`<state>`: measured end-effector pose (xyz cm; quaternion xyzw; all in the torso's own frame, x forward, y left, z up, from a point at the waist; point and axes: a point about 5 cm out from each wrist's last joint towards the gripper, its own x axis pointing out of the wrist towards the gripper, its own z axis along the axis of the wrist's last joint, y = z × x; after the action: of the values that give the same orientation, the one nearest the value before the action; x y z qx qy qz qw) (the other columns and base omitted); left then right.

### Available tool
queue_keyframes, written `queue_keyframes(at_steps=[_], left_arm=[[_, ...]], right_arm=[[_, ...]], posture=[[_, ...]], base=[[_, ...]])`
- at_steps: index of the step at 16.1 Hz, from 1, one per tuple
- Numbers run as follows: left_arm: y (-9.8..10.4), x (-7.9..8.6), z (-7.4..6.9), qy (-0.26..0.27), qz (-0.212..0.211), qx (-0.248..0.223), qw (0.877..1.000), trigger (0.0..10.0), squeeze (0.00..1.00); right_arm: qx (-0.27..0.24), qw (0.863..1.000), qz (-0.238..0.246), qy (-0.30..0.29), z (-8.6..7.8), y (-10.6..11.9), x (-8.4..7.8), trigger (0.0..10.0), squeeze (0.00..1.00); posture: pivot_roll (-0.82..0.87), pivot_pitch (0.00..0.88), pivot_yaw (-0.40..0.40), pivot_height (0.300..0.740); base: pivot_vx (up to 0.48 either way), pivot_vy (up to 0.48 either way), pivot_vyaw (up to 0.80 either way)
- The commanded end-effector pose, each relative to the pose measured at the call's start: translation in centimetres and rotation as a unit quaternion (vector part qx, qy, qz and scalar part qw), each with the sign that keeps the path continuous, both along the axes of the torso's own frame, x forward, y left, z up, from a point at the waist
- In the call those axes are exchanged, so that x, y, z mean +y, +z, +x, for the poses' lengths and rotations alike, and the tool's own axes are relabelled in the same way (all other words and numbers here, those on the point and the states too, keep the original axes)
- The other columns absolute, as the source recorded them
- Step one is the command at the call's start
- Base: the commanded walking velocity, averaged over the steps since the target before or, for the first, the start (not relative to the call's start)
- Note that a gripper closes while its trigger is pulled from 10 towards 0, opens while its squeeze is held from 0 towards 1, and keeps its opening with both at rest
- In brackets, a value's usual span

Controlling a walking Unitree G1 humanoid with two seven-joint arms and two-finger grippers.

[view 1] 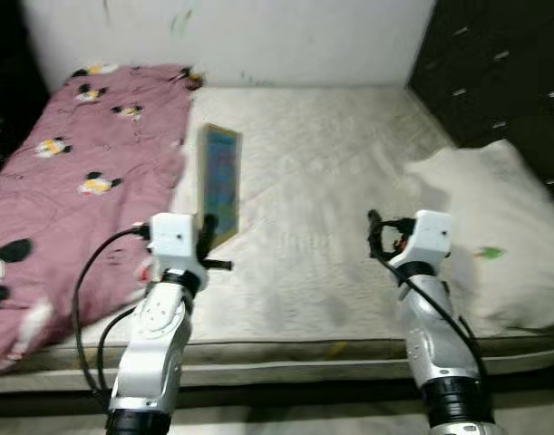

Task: Clean up the room

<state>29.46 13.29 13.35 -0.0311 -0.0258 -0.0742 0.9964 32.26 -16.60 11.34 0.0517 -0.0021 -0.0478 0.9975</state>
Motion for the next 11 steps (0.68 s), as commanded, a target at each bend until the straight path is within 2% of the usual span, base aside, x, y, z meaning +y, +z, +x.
queue_keyframes(at_steps=[1, 3, 5, 10, 11], left_arm=[[0.62, 1.09, 0.02, 0.021, -0.002, -0.015, 1.0, 10.0, 0.0], [0.72, 1.01, 0.12, 0.02, -0.005, -0.017, 1.0, 10.0, 0.0], [1.0, 0.77, 0.12, 0.014, -0.022, -0.027, 0.999, 10.0, 0.0], [1.34, 0.43, -0.17, -0.015, -0.034, -0.042, 0.998, 10.0, 0.0], [1.4, 0.31, -0.2, -0.019, -0.037, -0.044, 0.998, 10.0, 0.0]], right_arm=[[-0.004, 1.0, 0.003, 0.011, 0.15, 0.23, 0.84, 10.0, 0.0], [-0.004, 1.0, 0.001, 0.012, 0.14, 0.22, 0.9, 10.0, 0.0], [-0.003, 1.0, -0.001, 0.013, 0.18, 0.19, 0.86, 10.0, 0.0], [-0.005, 1.0, -0.006, 0.013, 0.22, 0.25, 0.75, 10.0, 0.0], [-0.005, 1.0, -0.008, 0.012, 0.23, 0.25, 0.7, 10.0, 0.0]], posture=[[-0.04, 0.025, -0.003, 0.74], [-0.05, 0.024, -0.004, 0.74], [-0.05, 0.023, -0.006, 0.74], [-0.05, 0.024, -0.009, 0.74], [-0.05, 0.024, -0.009, 0.74]], base=[[0.0, -0.349, 0.0], [0.0, -0.349, 0.0], [0.0, 0.0, 0.0], [0.0, 0.0, 0.0], [0.292, 0.0, 0.0]])
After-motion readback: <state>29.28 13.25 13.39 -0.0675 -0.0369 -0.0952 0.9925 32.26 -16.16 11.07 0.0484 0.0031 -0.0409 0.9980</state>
